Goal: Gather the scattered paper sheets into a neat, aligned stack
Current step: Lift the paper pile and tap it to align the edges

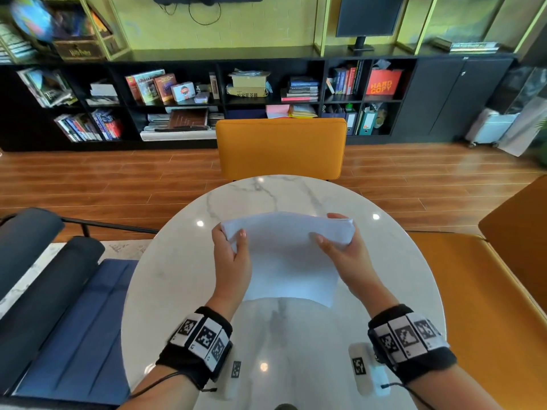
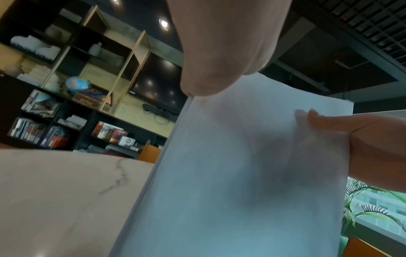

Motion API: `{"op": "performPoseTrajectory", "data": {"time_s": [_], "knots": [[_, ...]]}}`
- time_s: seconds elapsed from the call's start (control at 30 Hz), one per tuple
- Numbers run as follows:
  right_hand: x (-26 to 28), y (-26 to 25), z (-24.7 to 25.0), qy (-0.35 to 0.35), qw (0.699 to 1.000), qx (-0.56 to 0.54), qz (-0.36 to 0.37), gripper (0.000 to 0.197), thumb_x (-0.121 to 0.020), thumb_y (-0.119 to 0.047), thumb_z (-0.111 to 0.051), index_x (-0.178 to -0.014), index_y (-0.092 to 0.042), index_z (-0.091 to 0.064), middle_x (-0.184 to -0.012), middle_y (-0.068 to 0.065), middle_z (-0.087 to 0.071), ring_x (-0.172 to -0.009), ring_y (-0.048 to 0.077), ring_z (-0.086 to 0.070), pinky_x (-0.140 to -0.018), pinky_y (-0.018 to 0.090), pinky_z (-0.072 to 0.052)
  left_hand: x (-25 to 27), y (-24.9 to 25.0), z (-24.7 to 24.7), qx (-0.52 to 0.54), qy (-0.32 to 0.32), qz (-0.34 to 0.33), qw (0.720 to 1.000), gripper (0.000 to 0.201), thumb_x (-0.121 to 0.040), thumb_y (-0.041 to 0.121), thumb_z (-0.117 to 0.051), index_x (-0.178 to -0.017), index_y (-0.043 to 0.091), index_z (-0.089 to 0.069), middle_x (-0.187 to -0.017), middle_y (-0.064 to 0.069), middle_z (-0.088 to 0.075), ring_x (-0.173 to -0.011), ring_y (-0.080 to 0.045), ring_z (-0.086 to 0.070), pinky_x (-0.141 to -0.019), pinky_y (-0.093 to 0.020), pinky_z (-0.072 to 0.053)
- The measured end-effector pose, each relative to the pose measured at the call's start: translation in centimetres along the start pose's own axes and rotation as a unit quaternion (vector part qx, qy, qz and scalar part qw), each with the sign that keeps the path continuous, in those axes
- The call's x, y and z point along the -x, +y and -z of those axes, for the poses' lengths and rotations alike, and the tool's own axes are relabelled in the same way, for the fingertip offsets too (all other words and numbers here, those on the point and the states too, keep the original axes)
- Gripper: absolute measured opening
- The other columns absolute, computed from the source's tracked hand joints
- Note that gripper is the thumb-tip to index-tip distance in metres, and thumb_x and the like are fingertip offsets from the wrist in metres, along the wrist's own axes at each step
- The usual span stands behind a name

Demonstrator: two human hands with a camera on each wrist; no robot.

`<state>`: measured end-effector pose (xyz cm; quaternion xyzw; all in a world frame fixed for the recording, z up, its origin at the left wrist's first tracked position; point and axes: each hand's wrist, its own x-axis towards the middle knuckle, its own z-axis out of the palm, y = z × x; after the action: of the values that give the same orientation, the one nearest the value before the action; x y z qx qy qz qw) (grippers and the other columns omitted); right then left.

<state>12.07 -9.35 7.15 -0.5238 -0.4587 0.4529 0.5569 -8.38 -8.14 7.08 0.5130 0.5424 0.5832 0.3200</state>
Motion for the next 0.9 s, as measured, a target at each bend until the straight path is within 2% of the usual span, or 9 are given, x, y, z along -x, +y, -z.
{"op": "performPoseTrajectory", "data": {"time_s": [0.13, 0.2, 0.27, 0.4, 0.53, 0.63, 0.77, 0.83, 0.9], "knots": [[-0.3, -0.4, -0.4, 0.021, 1.000, 0.004, 0.009, 0.024, -0.079, -0.023, -0.074, -0.096, -0.034, -0.061, -0.097, -0.001, -0.070, -0.091, 0.019, -0.067, -0.081, 0.040, -0.056, 0.1, 0.2, -0.3, 0.010, 0.011, -0.010, 1.000, 0.008, -0.098, 0.017, -0.041, -0.105, 0.015, -0.036, -0.103, -0.014, -0.050, -0.096, -0.026, -0.052, -0.086, -0.037, -0.045], [-0.5, -0.4, 0.2, 0.019, 1.000, -0.004, 0.011, 0.028, -0.079, -0.020, -0.074, -0.100, -0.032, -0.060, -0.098, -0.002, -0.069, -0.089, 0.017, -0.067, -0.077, 0.035, -0.056, 0.0, 0.1, 0.0, 0.011, 0.008, -0.022, 1.000, 0.012, -0.096, 0.024, -0.042, -0.104, 0.017, -0.037, -0.105, -0.019, -0.051, -0.099, -0.032, -0.053, -0.089, -0.042, -0.045], [-0.4, 0.0, 0.5, 0.011, 1.000, -0.017, -0.013, 0.038, -0.079, -0.016, -0.074, -0.110, -0.028, -0.057, -0.102, 0.001, -0.068, -0.088, 0.017, -0.068, -0.072, 0.030, -0.056, 0.2, -0.5, 0.2, 0.020, -0.017, 0.012, 1.000, 0.019, -0.093, 0.030, -0.044, -0.108, 0.019, -0.039, -0.110, -0.017, -0.054, -0.104, -0.031, -0.056, -0.092, -0.044, -0.048], [-0.4, 1.6, 0.6, -0.003, 0.998, 0.008, -0.062, 0.043, -0.077, -0.016, -0.076, -0.117, -0.017, -0.060, -0.109, 0.008, -0.072, -0.099, 0.024, -0.070, -0.074, 0.030, -0.057, 0.7, -1.9, 0.1, 0.048, -0.074, 0.136, 0.987, 0.018, -0.098, 0.023, -0.045, -0.116, 0.022, -0.045, -0.113, -0.007, -0.061, -0.101, -0.021, -0.063, -0.076, -0.029, -0.052], [-1.0, 1.5, 0.8, -0.009, 0.997, 0.028, -0.068, 0.051, -0.073, -0.019, -0.079, -0.119, -0.017, -0.057, -0.109, 0.005, -0.071, -0.096, 0.019, -0.071, -0.068, 0.022, -0.056, 0.2, -2.4, 0.0, 0.022, -0.061, 0.136, 0.989, 0.018, -0.099, 0.019, -0.043, -0.116, 0.019, -0.048, -0.103, -0.001, -0.062, -0.101, -0.024, -0.063, -0.077, -0.029, -0.051], [-1.6, 0.8, 1.2, 0.019, 0.993, 0.099, -0.054, 0.080, -0.071, -0.022, -0.080, -0.139, -0.020, -0.038, -0.116, 0.008, -0.062, -0.099, 0.016, -0.063, -0.078, 0.025, -0.052, -0.6, -1.8, 0.1, -0.018, -0.027, 0.097, 0.995, 0.014, -0.098, 0.018, -0.044, -0.110, 0.018, -0.050, -0.094, 0.001, -0.061, -0.094, -0.025, -0.062, -0.072, -0.025, -0.048], [-2.1, -1.2, 1.5, 0.100, 0.956, 0.273, 0.037, 0.112, -0.069, -0.030, -0.082, -0.152, -0.019, -0.006, -0.144, 0.009, -0.036, -0.133, 0.021, -0.036, -0.109, 0.036, -0.032, -2.1, -0.7, 0.2, -0.095, -0.035, -0.004, 0.995, 0.017, -0.096, 0.013, -0.047, -0.112, 0.009, -0.054, -0.102, -0.004, -0.060, -0.094, -0.019, -0.057, -0.070, -0.017, -0.039], [-2.1, -3.1, 0.9, 0.091, 0.933, 0.330, 0.113, 0.111, -0.069, -0.032, -0.081, -0.152, -0.018, -0.008, -0.153, 0.009, -0.029, -0.141, 0.022, -0.026, -0.113, 0.034, -0.025, -2.8, 0.1, 0.2, -0.146, -0.048, -0.084, 0.985, 0.020, -0.096, 0.012, -0.049, -0.110, 0.000, -0.056, -0.099, -0.009, -0.059, -0.092, -0.021, -0.056, -0.070, -0.013, -0.034], [-2.0, -4.9, 0.0, 0.034, 0.916, 0.367, 0.161, 0.098, -0.071, -0.035, -0.079, -0.149, -0.020, -0.023, -0.149, 0.003, -0.037, -0.136, 0.018, -0.032, -0.112, 0.029, -0.026, -3.2, 1.3, -0.1, -0.176, -0.080, -0.170, 0.966, 0.021, -0.094, 0.013, -0.049, -0.103, -0.003, -0.058, -0.093, -0.013, -0.060, -0.085, -0.021, -0.055, -0.069, -0.013, -0.035]]}}
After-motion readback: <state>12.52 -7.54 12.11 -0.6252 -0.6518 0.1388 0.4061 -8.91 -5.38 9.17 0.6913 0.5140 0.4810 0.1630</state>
